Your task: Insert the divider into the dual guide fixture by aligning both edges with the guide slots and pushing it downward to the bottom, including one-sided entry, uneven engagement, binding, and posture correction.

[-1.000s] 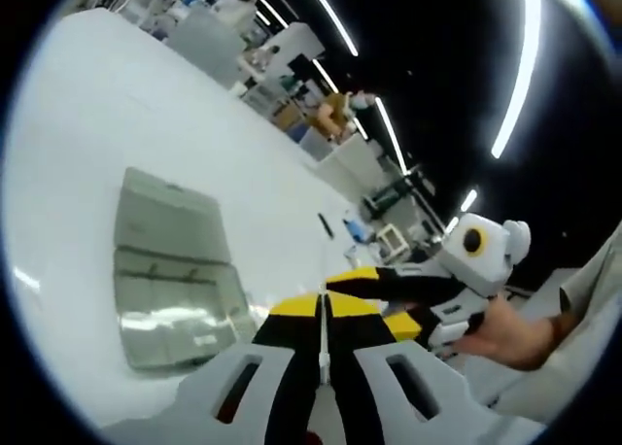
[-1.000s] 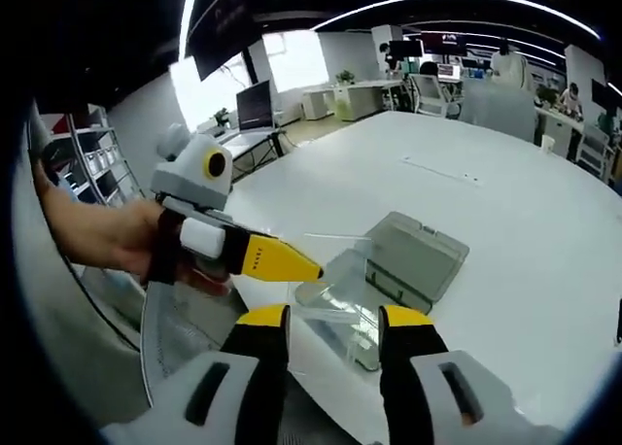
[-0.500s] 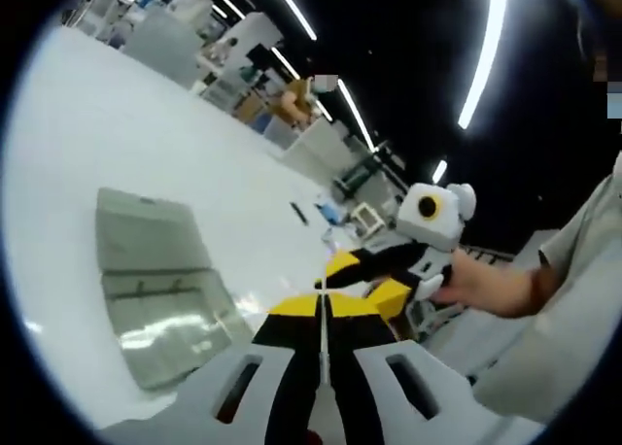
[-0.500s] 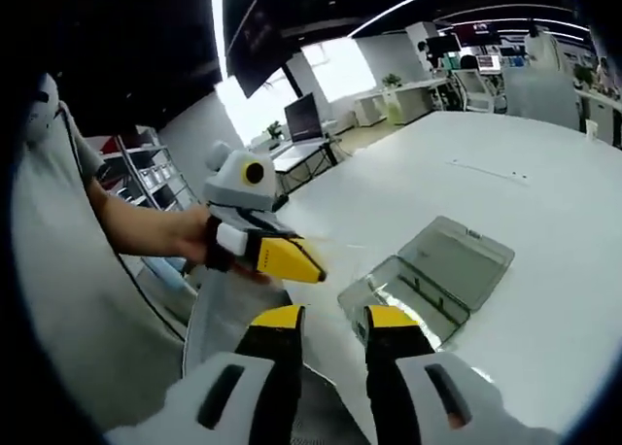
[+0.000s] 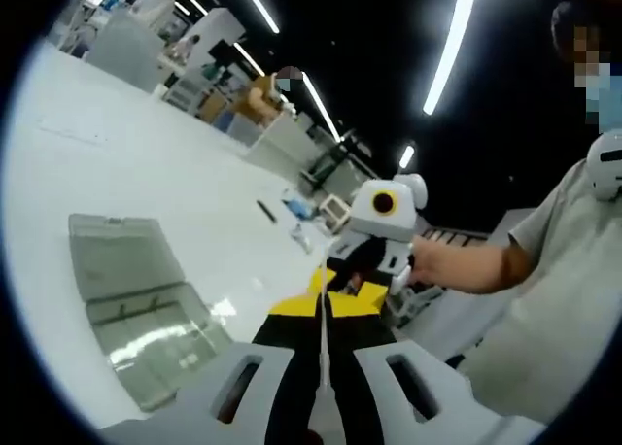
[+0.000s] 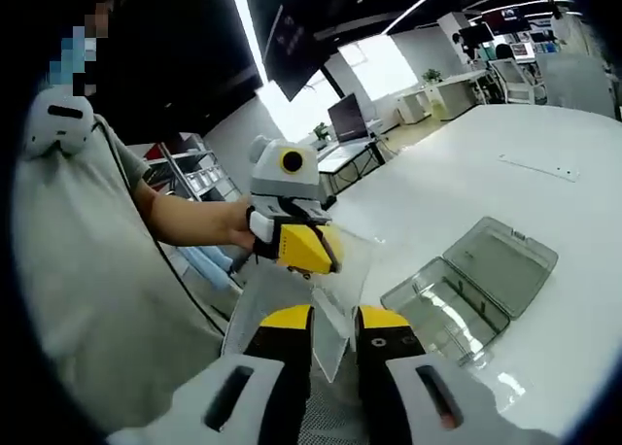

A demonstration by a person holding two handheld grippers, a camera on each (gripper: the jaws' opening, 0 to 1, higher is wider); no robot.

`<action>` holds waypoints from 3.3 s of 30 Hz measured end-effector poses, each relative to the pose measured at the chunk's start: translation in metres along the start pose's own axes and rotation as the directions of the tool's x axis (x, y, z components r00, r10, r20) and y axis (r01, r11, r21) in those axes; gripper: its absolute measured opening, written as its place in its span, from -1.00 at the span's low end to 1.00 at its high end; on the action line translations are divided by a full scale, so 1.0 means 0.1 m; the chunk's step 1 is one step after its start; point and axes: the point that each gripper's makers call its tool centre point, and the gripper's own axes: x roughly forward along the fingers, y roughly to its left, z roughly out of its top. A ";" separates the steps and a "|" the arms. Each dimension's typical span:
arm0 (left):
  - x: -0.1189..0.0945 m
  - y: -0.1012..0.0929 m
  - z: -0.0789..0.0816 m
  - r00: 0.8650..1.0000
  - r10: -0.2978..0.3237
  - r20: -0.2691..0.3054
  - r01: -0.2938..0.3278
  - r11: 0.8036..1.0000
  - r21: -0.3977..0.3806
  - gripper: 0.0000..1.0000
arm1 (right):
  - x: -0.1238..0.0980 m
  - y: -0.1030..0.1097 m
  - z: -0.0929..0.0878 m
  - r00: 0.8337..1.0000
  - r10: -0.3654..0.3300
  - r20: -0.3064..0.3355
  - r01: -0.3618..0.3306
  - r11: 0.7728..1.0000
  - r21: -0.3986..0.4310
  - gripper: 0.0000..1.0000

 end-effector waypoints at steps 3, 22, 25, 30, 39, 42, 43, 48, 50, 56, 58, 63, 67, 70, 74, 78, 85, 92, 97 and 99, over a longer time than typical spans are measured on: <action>0.01 -0.05 0.01 1.000 -0.019 -0.003 0.019 1.000 0.009 -1.00 | 0.00 0.01 0.02 0.999 0.033 0.023 -0.033 0.999 0.015 -0.76; 0.03 -0.13 0.11 0.996 -0.077 0.052 0.077 0.997 0.015 -1.00 | -0.04 0.08 0.14 0.971 0.146 0.190 -0.177 0.972 0.153 -0.75; 0.02 -0.14 0.13 0.995 -0.083 0.057 0.082 0.997 0.015 -1.00 | -0.04 0.07 0.14 0.970 0.146 0.195 -0.180 0.970 0.166 -0.76; 0.01 -0.15 0.16 0.994 -0.089 0.071 0.088 0.996 0.013 -1.00 | -0.01 0.12 0.14 0.967 0.169 0.193 -0.203 0.964 0.172 -0.84; 0.02 -0.19 0.16 0.993 -0.098 0.073 0.097 0.995 0.011 -1.00 | -0.01 0.15 0.16 0.957 0.196 0.214 -0.235 0.957 0.173 -0.94; 0.02 -0.19 0.16 0.992 -0.104 0.077 0.104 0.995 0.010 -1.00 | -0.03 0.17 0.18 0.950 0.211 0.229 -0.255 0.949 0.183 -0.96; 0.02 -0.19 0.17 0.991 -0.106 0.082 0.105 0.994 0.012 -1.00 | -0.03 0.17 0.19 0.947 0.212 0.239 -0.259 0.948 0.183 -0.97; 0.02 -0.19 0.17 0.989 -0.118 0.088 0.118 0.993 0.004 -1.00 | -0.03 0.19 0.19 0.945 0.221 0.242 -0.272 0.940 0.206 -1.00; 0.01 -0.19 0.16 0.988 -0.122 0.093 0.123 0.992 -0.002 -1.00 | -0.03 0.19 0.19 0.945 0.222 0.240 -0.275 0.937 0.216 -1.00; 0.01 -0.15 0.13 0.988 -0.123 0.096 0.123 0.992 -0.003 -1.00 | -0.02 0.17 0.15 0.954 0.205 0.218 -0.256 0.936 0.241 -1.00; 0.01 -0.14 0.12 0.988 -0.120 0.095 0.121 0.993 -0.003 -1.00 | -0.01 0.17 0.15 0.957 0.200 0.212 -0.251 0.936 0.247 -1.00; 0.00 -0.08 0.09 0.993 -0.080 0.082 0.080 0.997 0.009 -0.96 | -0.01 0.12 0.16 0.967 0.169 0.193 -0.221 0.930 0.292 -1.00; -0.04 0.04 0.07 0.997 -0.020 0.074 0.018 1.000 0.023 -0.82 | -0.03 0.03 0.17 0.974 0.134 0.183 -0.188 0.928 0.320 -1.00; -0.09 0.16 0.03 0.997 0.046 0.057 -0.048 0.998 0.049 -0.80 | -0.02 -0.04 0.17 0.979 0.101 0.176 -0.159 0.920 0.357 -1.00; -0.15 0.27 -0.01 0.993 0.113 0.038 -0.116 0.989 0.087 -0.77 | 0.01 -0.14 0.12 0.989 0.048 0.138 -0.100 0.910 0.403 -1.00; -0.22 0.40 -0.05 0.981 0.193 0.018 -0.194 0.971 0.140 -0.76 | 0.03 -0.32 0.01 0.997 -0.028 0.078 -0.010 0.894 0.448 -1.00; -0.32 0.55 -0.13 0.955 0.295 -0.023 -0.284 0.935 0.213 -0.76 | 0.10 -0.55 -0.15 0.992 -0.125 -0.028 0.122 0.857 0.500 -1.00; -0.41 0.65 -0.20 0.932 0.362 -0.038 -0.342 0.907 0.247 -0.77 | 0.18 -0.75 -0.27 0.965 -0.218 -0.145 0.261 0.811 0.523 -1.00; -0.47 0.70 -0.26 0.913 0.404 -0.051 -0.376 0.886 0.272 -0.78 | 0.24 -0.86 -0.32 0.942 -0.263 -0.210 0.337 0.744 0.577 -1.00; -0.48 0.72 -0.27 0.908 0.416 -0.053 -0.386 0.878 0.283 -0.78 | 0.25 -0.92 -0.37 0.924 -0.285 -0.256 0.382 0.716 0.584 -1.00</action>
